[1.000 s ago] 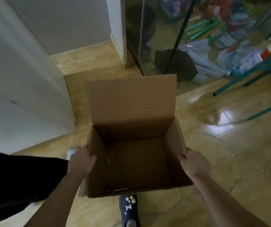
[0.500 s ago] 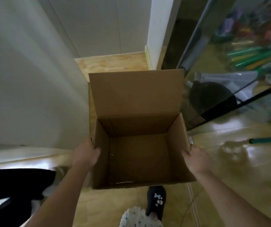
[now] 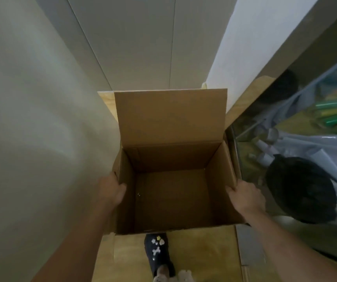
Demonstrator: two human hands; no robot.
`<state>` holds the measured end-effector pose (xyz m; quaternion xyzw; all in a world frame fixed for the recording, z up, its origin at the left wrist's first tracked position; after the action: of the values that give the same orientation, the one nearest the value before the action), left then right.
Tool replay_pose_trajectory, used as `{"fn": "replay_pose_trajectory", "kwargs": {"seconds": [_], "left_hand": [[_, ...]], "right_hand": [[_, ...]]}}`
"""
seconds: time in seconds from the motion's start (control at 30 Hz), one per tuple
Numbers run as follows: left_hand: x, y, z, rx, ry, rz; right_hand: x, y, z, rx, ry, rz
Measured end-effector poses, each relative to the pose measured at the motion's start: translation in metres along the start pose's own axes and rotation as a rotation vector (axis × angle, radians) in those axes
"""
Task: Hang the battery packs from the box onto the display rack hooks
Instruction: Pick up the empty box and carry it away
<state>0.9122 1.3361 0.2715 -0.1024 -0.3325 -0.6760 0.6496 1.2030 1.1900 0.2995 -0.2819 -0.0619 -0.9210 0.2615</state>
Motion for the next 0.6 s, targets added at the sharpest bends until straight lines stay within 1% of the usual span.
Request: {"fn": "replay_pose_trajectory", "kwargs": {"seconds": [0.13,0.2,0.3,0.4,0.6], "left_hand": [[-0.062,0.021,0.035,-0.095,0.013,-0.015],[-0.092,0.036,0.047,-0.107,0.028,-0.020],[-0.141,0.060,0.061,-0.075,0.044,-0.017],[-0.193,0.086,0.070,-0.055,0.065,-0.030],[-0.279,0.121,0.082,-0.047,0.078,-0.033]], "right_hand": [[-0.052,-0.051,0.028,-0.011,0.002,0.033],[-0.083,-0.073,0.042,-0.021,0.014,0.027],[-0.132,-0.103,0.057,-0.017,0.028,0.032],[-0.181,-0.131,0.068,-0.042,-0.005,0.019],[-0.267,-0.179,0.072,-0.070,0.021,0.004]]}}
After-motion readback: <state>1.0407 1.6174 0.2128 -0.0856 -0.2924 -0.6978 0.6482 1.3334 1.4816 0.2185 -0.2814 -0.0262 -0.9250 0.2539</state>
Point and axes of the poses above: each hand's wrist, its own x-axis away from the middle knuckle, its own z-axis out of the back of the hand, y = z × x, the point moved 1 cm from there along -x, towards the middle knuckle, and after that the axes turned 9 degrees about -z, right-handed, at the moved point
